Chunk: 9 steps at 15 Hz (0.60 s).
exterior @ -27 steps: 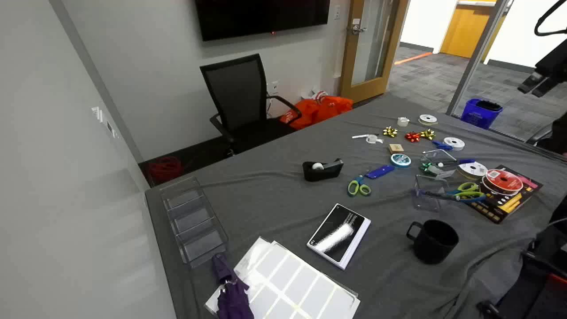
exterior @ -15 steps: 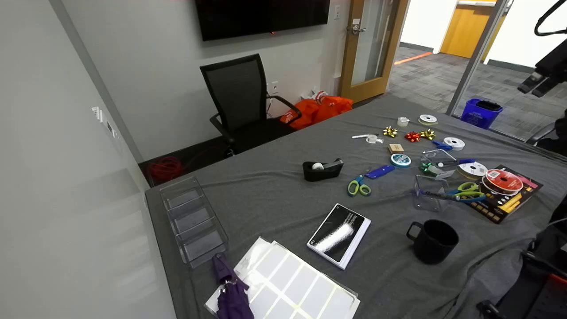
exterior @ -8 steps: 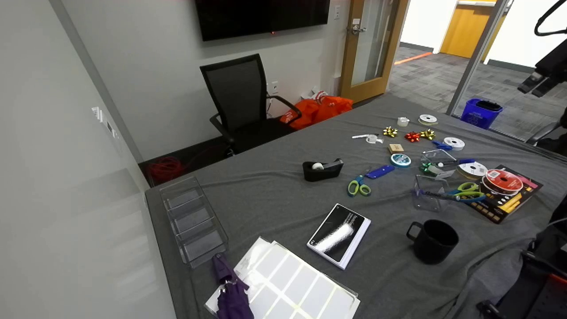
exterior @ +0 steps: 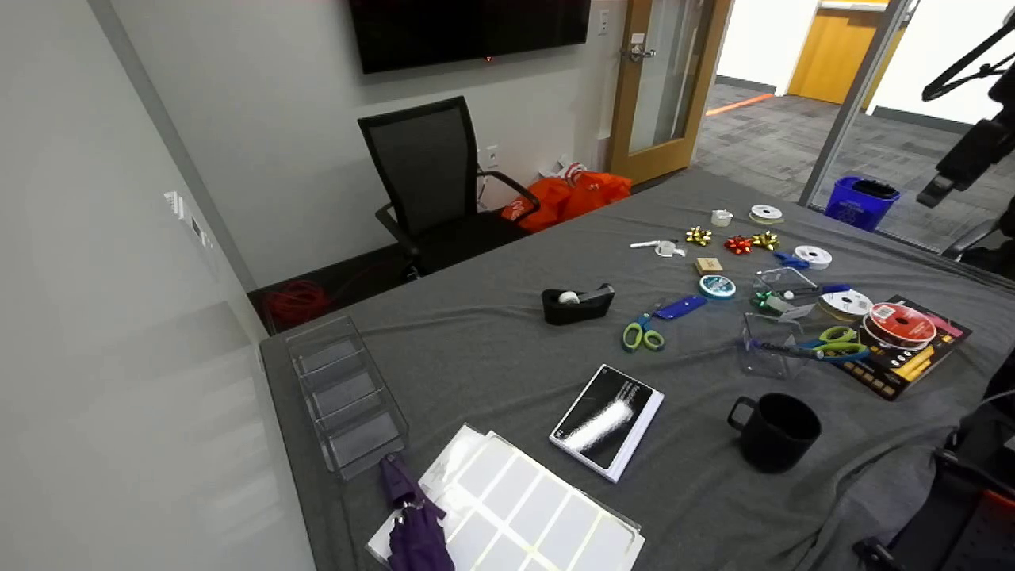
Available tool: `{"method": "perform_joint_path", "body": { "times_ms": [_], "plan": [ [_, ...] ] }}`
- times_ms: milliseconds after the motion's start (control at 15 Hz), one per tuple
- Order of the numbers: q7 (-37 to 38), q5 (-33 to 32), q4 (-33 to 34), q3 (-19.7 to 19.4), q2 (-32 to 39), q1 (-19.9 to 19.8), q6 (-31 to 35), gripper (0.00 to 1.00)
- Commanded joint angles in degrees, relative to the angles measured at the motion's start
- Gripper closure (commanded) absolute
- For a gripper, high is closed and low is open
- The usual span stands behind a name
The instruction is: Put the black cup on the black object
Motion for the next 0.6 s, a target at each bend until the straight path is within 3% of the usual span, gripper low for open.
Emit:
{"method": "perform_joint_path", "body": {
  "times_ms": [0,533],
  "plan": [
    [4.7,-6.4,-2.1,6.3,3.6,-1.5,1.9,0.0],
    [14.8,-9.5,-4.2,11.9,12.3,-0.1,6.9,0.0]
  ]
}}
